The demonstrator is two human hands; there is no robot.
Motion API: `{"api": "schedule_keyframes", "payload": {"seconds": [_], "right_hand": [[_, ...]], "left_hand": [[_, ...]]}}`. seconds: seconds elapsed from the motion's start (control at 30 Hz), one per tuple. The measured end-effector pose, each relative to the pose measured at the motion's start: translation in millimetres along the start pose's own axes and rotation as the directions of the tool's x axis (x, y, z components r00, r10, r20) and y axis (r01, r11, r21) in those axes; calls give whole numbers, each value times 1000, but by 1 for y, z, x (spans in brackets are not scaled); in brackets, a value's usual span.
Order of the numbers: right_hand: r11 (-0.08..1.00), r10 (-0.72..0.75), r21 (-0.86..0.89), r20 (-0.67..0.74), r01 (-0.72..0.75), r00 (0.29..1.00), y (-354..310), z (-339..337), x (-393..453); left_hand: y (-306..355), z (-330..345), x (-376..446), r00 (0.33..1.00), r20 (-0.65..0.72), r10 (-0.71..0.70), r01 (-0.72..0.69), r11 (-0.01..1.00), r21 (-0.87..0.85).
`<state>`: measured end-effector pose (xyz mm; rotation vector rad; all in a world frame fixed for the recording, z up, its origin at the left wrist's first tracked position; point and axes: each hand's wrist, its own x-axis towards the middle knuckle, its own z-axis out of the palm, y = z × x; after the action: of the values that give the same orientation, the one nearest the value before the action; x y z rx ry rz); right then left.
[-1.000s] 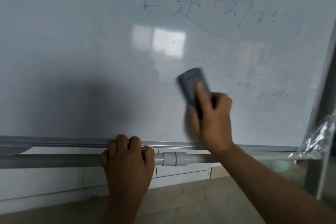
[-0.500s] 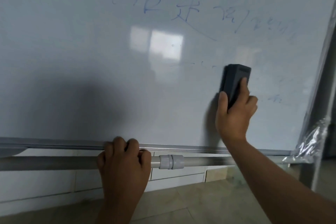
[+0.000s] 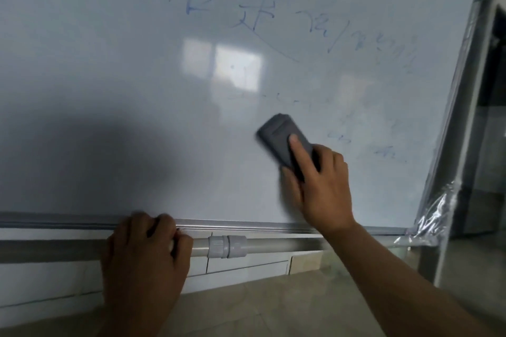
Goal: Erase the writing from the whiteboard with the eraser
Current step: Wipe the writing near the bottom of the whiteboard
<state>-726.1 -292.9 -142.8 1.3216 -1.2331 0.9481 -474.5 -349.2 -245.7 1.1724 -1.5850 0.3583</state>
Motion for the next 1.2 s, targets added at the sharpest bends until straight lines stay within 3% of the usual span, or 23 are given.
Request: {"api": "schedule_keyframes", "payload": {"seconds": [0.03, 0.07, 0.1, 0.13, 0.17, 0.2, 0.23, 0.27, 0.3, 0.33, 0.37, 0.43, 0.47, 0.5, 0.57, 0.63, 0.77, 0.97, 1.07, 1.2], "right_hand": [[949, 294, 142, -64, -283, 954, -4, 0, 1], [827, 531, 250, -53, -503, 846, -9, 2, 1], [793, 576, 273, -44, -545, 816, -17, 1, 2], [886, 432, 216, -59, -411, 900, -24, 0, 0], [977, 165, 137, -17, -161, 986, -26, -1, -4], [996, -85, 36, 49, 83, 995, -18, 0, -9], [986, -163, -14, 80, 165, 983, -6, -4, -8], [999, -42, 6, 65, 42, 997, 2, -6, -8], [969, 223, 103, 10, -223, 975, 3, -6, -8], [856, 483, 210, -2, -472, 875, 2, -3, -10], [786, 582, 251, 7, -565, 813, -4, -1, -13], [914, 357, 199, 17, -353, 934, -19, 0, -28], [954, 225, 188, 60, -232, 973, -23, 2, -38], [954, 192, 213, 105, -211, 976, -25, 4, -47], [835, 401, 338, 167, -435, 901, -30, 5, -62], [591, 612, 507, 225, -627, 759, -36, 8, -77], [410, 711, 626, 236, -664, 662, -46, 2, -95], [450, 684, 583, 262, -677, 681, -54, 2, -91], [475, 696, 551, 241, -686, 676, -48, -1, -86], [582, 717, 458, 100, -672, 690, -33, -5, -89]], "left_hand": [[0, -1, -2, 1000, -6, 2, -2, 1000, -3], [4, -1, -5, 1000, -13, -9, 9, 1000, -7], [7, -2, -8, 999, -19, -26, 26, 1000, -7], [10, -2, -12, 999, -26, -47, 47, 999, -5], [12, -3, -14, 997, -35, -62, 62, 998, 0], [14, -2, -15, 998, -34, -58, 59, 998, 11], [15, -2, -16, 999, -33, -43, 44, 999, 23], [16, -1, -17, 999, -29, -28, 29, 999, 27], [17, -1, -17, 1000, -23, -18, 19, 1000, 22], [20, 0, -18, 1000, -26, -10, 11, 1000, 12], [25, 1, -19, 999, -38, 3, -3, 1000, -5], [40, 4, -23, 994, -69, 86, -90, 994, -59], [50, 6, -24, 984, -81, 162, -169, 981, -95], [60, 9, -25, 966, -84, 245, -254, 958, -131], [80, 16, -26, 918, -16, 395, -393, 906, -155], [97, 26, -24, 870, 98, 484, -474, 874, -111], [113, 42, -17, 865, 205, 457, -448, 889, -91], [116, 61, -17, 886, 209, 413, -410, 910, -62], [117, 62, -11, 866, 221, 448, -444, 893, -73], [122, 47, -9, 838, 282, 467, -449, 884, -128]]}}
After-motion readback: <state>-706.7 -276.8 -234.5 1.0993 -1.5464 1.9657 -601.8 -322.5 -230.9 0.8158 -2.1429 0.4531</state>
